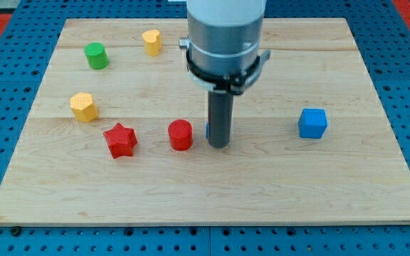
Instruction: Push the red circle into the blue triangle
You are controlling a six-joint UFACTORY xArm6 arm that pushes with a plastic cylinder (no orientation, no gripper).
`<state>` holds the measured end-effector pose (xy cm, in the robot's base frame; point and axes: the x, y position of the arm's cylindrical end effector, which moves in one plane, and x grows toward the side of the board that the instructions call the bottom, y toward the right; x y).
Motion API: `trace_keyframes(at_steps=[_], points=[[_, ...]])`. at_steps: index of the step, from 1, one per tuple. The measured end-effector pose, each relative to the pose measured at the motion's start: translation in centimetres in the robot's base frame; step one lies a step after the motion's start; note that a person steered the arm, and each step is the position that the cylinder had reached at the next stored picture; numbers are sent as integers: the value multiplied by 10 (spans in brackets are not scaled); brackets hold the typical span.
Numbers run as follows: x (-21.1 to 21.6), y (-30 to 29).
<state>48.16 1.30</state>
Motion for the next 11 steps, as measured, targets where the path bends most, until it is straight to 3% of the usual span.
trace_keyframes(at_steps=[2, 3, 5, 6, 8, 11], points=[[23, -8], [29, -61], [-1, -112], [-25, -95], [-30, -65], [-61, -71]])
